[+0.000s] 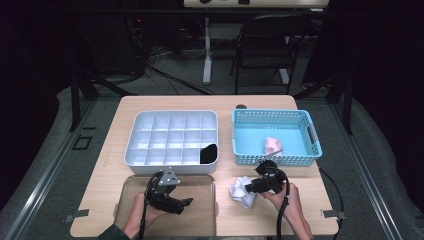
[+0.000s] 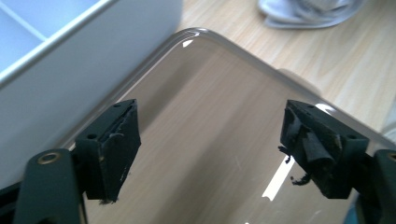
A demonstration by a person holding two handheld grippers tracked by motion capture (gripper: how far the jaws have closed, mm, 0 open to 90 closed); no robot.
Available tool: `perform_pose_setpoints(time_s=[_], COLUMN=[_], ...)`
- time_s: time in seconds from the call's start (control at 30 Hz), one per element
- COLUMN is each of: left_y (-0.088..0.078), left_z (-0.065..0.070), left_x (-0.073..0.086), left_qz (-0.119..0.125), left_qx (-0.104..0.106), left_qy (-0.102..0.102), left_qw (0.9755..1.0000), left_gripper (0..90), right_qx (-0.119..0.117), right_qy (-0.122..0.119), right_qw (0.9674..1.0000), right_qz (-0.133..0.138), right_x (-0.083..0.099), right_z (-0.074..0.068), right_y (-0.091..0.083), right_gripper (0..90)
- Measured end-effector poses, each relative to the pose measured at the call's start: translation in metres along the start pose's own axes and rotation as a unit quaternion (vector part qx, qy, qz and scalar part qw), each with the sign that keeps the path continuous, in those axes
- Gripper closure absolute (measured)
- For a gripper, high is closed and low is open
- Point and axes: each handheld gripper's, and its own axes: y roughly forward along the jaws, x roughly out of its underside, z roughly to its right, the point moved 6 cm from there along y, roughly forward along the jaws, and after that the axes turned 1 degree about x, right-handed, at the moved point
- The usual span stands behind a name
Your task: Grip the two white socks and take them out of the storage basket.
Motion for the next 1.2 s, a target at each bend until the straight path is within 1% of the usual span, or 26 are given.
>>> perform_pose_setpoints(time_s=[0.03,0.07,0.1,0.13,0.17,0.23,0.3,0.33,0.4,0.47,0.5,0.53,0.57,0.6,0.63,0.67,0.7,0.73,0.77,0.83,0.9,0.97,1.07,1.1,1.13,1.2], left_y=[0.003,0.003,0.007,0.007,0.010,0.011,0.013,0.016,0.017,0.017,0.017,0.017,0.018,0.018,0.018,0.018,0.019,0.019,0.020,0.021,0.021,0.022,0.023,0.023,0.023,0.026], left_z=[0.005,0.005,0.009,0.009,0.012,0.013,0.013,0.011,0.010,0.010,0.009,0.009,0.009,0.009,0.010,0.010,0.011,0.011,0.012,0.012,0.013,0.016,0.020,0.022,0.022,0.025], left_x=[-0.003,-0.003,-0.007,-0.007,-0.011,-0.013,-0.014,-0.015,-0.014,-0.014,-0.013,-0.012,-0.012,-0.012,-0.012,-0.012,-0.012,-0.012,-0.012,-0.012,-0.012,-0.014,-0.018,-0.023,-0.023,-0.032], left_qz=[-0.003,-0.003,-0.005,-0.005,-0.006,-0.007,-0.007,-0.010,-0.013,-0.014,-0.014,-0.015,-0.016,-0.016,-0.015,-0.015,-0.017,-0.017,-0.017,-0.021,-0.021,-0.020,-0.020,-0.020,-0.020,-0.020], left_qx=[0.004,0.004,0.004,0.004,0.006,0.006,0.004,0.001,-0.001,-0.003,-0.004,-0.004,-0.005,-0.003,-0.002,-0.002,-0.002,-0.001,-0.001,0.001,0.000,0.005,0.009,0.008,0.008,0.009], left_qy=[0.006,0.006,0.016,0.016,0.019,0.020,0.020,0.018,0.016,0.015,0.013,0.011,0.012,0.012,0.012,0.012,0.015,0.015,0.015,0.015,0.015,0.013,0.014,0.018,0.018,0.024], left_qw=[1.0000,1.0000,0.9999,0.9999,0.9998,0.9998,0.9998,0.9998,0.9998,0.9998,0.9998,0.9998,0.9998,0.9998,0.9998,0.9998,0.9997,0.9997,0.9998,0.9997,0.9997,0.9997,0.9997,0.9996,0.9996,0.9995], left_gripper=[23.4,24.0,24.1,24.4,24.3,24.4,24.3,24.3,24.2,24.2,24.2,24.2,24.2,24.2,24.4,24.7,24.9,25.4,26.4,27.7,30.5,31.7,34.0,34.2,34.6,34.8], right_qx=[-0.006,-0.006,-0.006,-0.006,0.000,0.002,0.009,0.010,0.012,0.011,0.017,0.029,0.043,0.054,0.059,0.059,0.057,0.055,0.047,0.040,0.041,0.028,0.031,0.032,0.032,0.031], right_qy=[-0.021,-0.021,-0.034,-0.034,-0.018,-0.013,0.007,0.007,-0.014,-0.033,-0.047,-0.059,-0.070,-0.078,-0.085,-0.085,-0.083,-0.080,-0.070,-0.068,-0.064,-0.055,-0.046,-0.033,-0.033,-0.011], right_qw=[0.9997,0.9997,0.9994,0.9994,0.9998,0.9999,0.9997,0.9993,0.9995,0.9991,0.9986,0.9978,0.9966,0.9955,0.9945,0.9945,0.9948,0.9951,0.9964,0.9968,0.9971,0.9980,0.9983,0.9987,0.9987,0.9989], right_qz=[-0.008,-0.008,-0.009,-0.009,-0.007,-0.002,0.022,0.036,0.027,0.023,0.015,0.008,0.007,-0.006,-0.014,-0.014,-0.017,-0.018,-0.006,-0.005,-0.002,0.011,0.020,0.023,0.023,0.032], right_x=[-0.003,-0.003,-0.006,-0.006,-0.009,-0.010,-0.014,-0.018,-0.019,-0.019,-0.018,-0.017,-0.017,-0.016,-0.016,-0.016,-0.013,-0.011,-0.010,-0.007,-0.005,0.001,0.005,0.011,0.011,0.019], right_z=[-0.003,-0.003,-0.005,-0.005,-0.005,-0.005,-0.009,-0.021,-0.037,-0.054,-0.061,-0.066,-0.070,-0.072,-0.072,-0.072,-0.070,-0.068,-0.067,-0.062,-0.060,-0.055,-0.049,-0.043,-0.043,-0.035], right_y=[0.003,0.003,0.005,0.005,0.001,-0.002,-0.014,-0.024,-0.030,-0.028,-0.025,-0.021,-0.017,-0.013,-0.009,-0.009,-0.004,-0.004,-0.005,-0.010,-0.012,-0.021,-0.028,-0.035,-0.035,-0.041], right_gripper=[58.6,58.6,53.4,53.4,48.5,46.9,42.5,40.0,35.8,31.1,27.7,28.0,29.2,30.7,36.3,36.3,51.6,59.1,66.4,74.0,76.1,79.0,79.0,78.3,78.3,76.6])
